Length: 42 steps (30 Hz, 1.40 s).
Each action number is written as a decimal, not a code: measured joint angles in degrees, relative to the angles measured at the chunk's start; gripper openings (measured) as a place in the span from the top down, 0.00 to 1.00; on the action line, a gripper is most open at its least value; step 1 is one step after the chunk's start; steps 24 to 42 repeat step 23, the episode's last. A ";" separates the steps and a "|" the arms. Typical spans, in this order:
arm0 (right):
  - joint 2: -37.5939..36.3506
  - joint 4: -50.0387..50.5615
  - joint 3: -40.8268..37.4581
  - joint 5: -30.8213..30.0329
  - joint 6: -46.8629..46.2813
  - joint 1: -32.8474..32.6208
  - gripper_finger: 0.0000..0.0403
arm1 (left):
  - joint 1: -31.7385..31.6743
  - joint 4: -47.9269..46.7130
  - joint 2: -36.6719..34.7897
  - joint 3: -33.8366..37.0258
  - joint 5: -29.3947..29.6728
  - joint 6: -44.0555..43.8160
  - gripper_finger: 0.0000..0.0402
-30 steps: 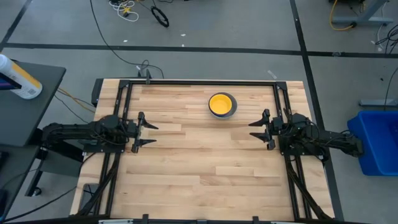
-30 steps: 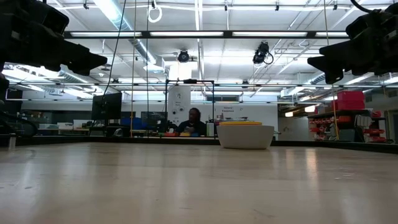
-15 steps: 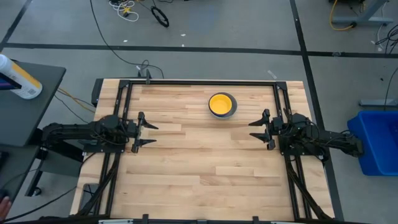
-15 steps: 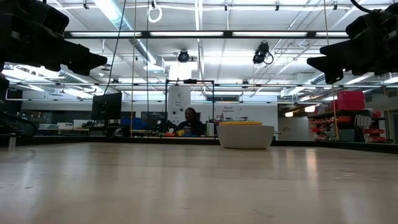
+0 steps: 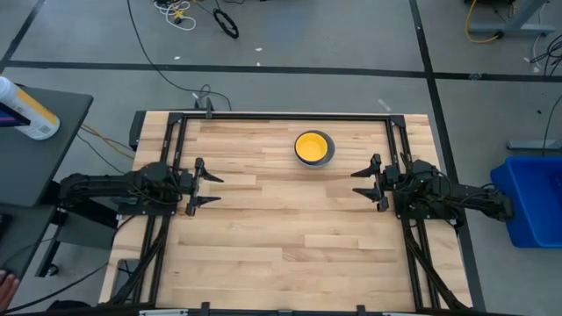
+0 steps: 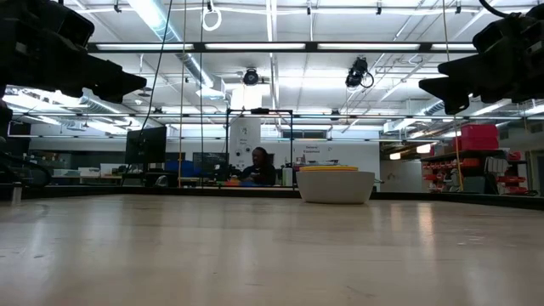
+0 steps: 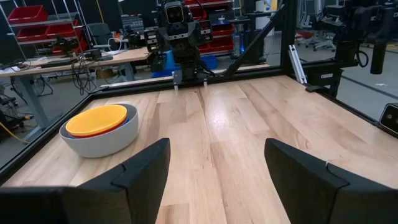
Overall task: Nest bowls inside each other
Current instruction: Return to Home Position
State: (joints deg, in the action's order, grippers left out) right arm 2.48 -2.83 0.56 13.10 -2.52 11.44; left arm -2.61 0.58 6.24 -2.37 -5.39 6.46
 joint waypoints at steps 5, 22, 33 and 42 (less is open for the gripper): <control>0.01 0.00 0.00 0.00 0.00 0.00 0.38 | -0.01 0.00 0.00 0.00 0.00 0.00 0.33; 0.01 -0.01 0.00 0.00 0.00 0.00 0.34 | -0.02 0.00 0.00 0.00 0.00 0.00 0.33; 0.02 0.00 0.00 0.00 0.00 0.00 0.35 | -0.02 0.00 0.00 0.00 0.00 0.00 0.33; 0.02 0.00 0.00 0.00 0.00 0.00 0.35 | -0.02 0.00 0.00 0.00 0.00 0.00 0.33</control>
